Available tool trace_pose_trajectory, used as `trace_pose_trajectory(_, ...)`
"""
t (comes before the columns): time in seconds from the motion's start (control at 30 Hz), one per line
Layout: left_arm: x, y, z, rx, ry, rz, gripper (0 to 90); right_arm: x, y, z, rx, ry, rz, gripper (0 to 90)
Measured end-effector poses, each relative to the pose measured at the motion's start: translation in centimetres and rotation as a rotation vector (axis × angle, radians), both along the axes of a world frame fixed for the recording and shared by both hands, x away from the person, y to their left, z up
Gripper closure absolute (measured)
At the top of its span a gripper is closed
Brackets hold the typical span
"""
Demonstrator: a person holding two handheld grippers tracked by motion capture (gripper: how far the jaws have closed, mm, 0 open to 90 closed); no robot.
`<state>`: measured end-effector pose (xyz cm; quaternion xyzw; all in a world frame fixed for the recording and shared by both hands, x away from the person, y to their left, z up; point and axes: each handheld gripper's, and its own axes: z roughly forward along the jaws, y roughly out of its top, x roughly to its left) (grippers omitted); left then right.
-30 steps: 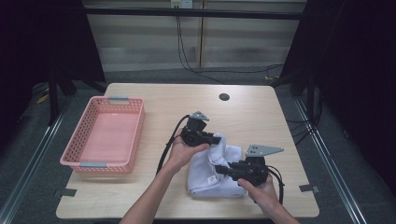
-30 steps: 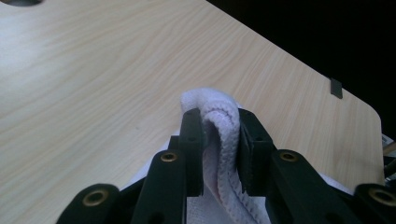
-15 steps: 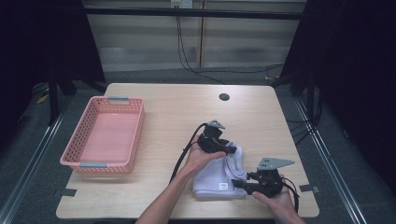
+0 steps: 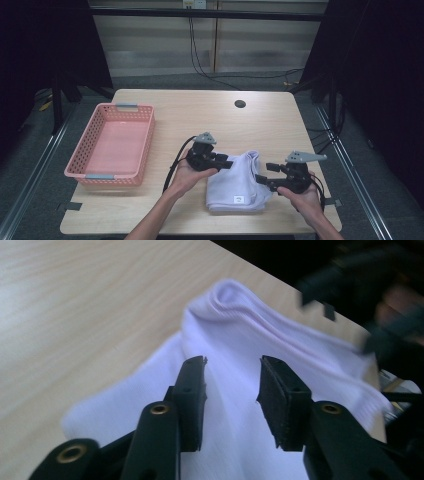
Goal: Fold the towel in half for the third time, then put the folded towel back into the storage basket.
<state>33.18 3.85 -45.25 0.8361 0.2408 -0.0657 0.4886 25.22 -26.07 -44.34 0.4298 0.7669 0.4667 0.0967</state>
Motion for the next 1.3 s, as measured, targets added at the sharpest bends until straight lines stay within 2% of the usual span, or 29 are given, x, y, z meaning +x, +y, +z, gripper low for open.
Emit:
trace_pose_trajectory(0.13, -2.3, 1.1, -0.8, 0.056, 0.002, -0.042, 59.3, 3.0, 0.4, 0.0, -0.039, 0.010, -0.040, 25.0)
trace_pose_trajectory(0.2, -3.4, 1.7, -0.7, 0.080, 0.002, -0.071, 57.6, 4.4, 0.5, 0.0, -0.022, 0.037, -0.049, 23.0)
trace_pose_trajectory(0.23, -3.9, 1.9, -0.7, 0.080, 0.005, -0.081, 56.1, 4.9, 0.7, 0.1, -0.019, 0.030, -0.055, 23.4)
trace_pose_trajectory(0.3, -5.2, 2.6, -1.0, 0.115, -0.007, -0.109, 53.7, 5.8, 1.3, 0.1, -0.020, 0.026, -0.051, 23.5)
trace_pose_trajectory(0.33, -5.5, 2.7, -1.2, 0.111, 0.003, -0.122, 53.1, 6.2, 1.6, 0.0, -0.027, 0.027, -0.050, 23.9)
trace_pose_trajectory(0.4, -6.3, 3.1, -2.0, 0.136, -0.009, -0.118, 53.0, 7.0, 2.3, -0.3, -0.044, 0.031, -0.052, 25.7)
trace_pose_trajectory(0.47, -6.4, 3.3, -2.8, 0.145, 0.014, -0.120, 51.9, 7.6, 2.7, -1.0, -0.079, 0.046, -0.061, 27.7)
trace_pose_trajectory(0.5, -6.5, 3.3, -3.0, 0.147, 0.019, -0.112, 51.3, 7.8, 2.8, -1.4, -0.093, 0.060, -0.056, 31.0)
trace_pose_trajectory(0.57, -6.6, 3.1, -3.3, 0.182, 0.021, -0.125, 48.9, 7.8, 2.6, -1.9, -0.106, 0.088, -0.067, 35.9)
trace_pose_trajectory(0.63, -6.8, 2.9, -3.6, 0.190, 0.019, -0.126, 46.1, 7.6, 2.1, -2.2, -0.117, 0.110, -0.069, 42.4)
trace_pose_trajectory(0.7, -6.8, 2.8, -3.8, 0.184, 0.027, -0.120, 45.0, 7.3, 1.3, -2.3, -0.120, 0.091, -0.088, 55.5)
trace_pose_trajectory(0.8, -6.5, 2.9, -3.9, 0.172, 0.045, -0.126, 44.8, 7.2, 0.2, -2.8, -0.098, 0.104, -0.077, 70.5)
trace_pose_trajectory(0.83, -6.6, 2.9, -3.9, 0.186, 0.038, -0.119, 44.7, 7.3, -0.1, -3.2, -0.104, 0.104, -0.065, 74.2)
trace_pose_trajectory(0.87, -6.6, 2.9, -4.0, 0.174, 0.037, -0.131, 44.8, 7.3, -0.2, -3.5, -0.110, 0.106, -0.062, 76.6)
trace_pose_trajectory(0.9, -6.7, 2.9, -3.9, 0.190, 0.023, -0.128, 44.9, 7.3, -0.3, -3.8, -0.105, 0.102, -0.051, 76.7)
trace_pose_trajectory(0.93, -7.0, 2.7, -4.1, 0.181, 0.009, -0.118, 44.8, 7.3, -0.4, -4.0, -0.102, 0.092, -0.042, 76.8)
trace_pose_trajectory(1.0, -7.2, 2.7, -4.0, 0.191, 0.002, -0.114, 44.6, 7.5, -0.5, -4.7, -0.108, 0.103, -0.039, 75.2)
trace_pose_trajectory(1.07, -7.4, 3.0, -3.8, 0.198, 0.001, -0.108, 44.0, 7.4, -0.6, -5.0, -0.120, 0.103, -0.042, 68.3)
trace_pose_trajectory(1.13, -7.7, 3.4, -3.6, 0.198, 0.018, -0.094, 41.6, 7.4, -0.6, -5.0, -0.134, 0.101, -0.047, 54.4)
trace_pose_trajectory(1.2, -7.8, 3.9, -3.4, 0.227, 0.031, -0.097, 38.0, 7.6, -0.8, -4.9, -0.137, 0.094, -0.056, 42.6)
trace_pose_trajectory(1.27, -8.3, 4.5, -3.0, 0.216, 0.017, -0.057, 34.6, 7.7, -0.8, -4.8, -0.128, 0.100, -0.038, 32.3)
trace_pose_trajectory(1.3, -8.5, 4.7, -2.8, 0.204, 0.008, -0.055, 33.5, 7.8, -0.8, -4.7, -0.117, 0.107, -0.023, 29.6)
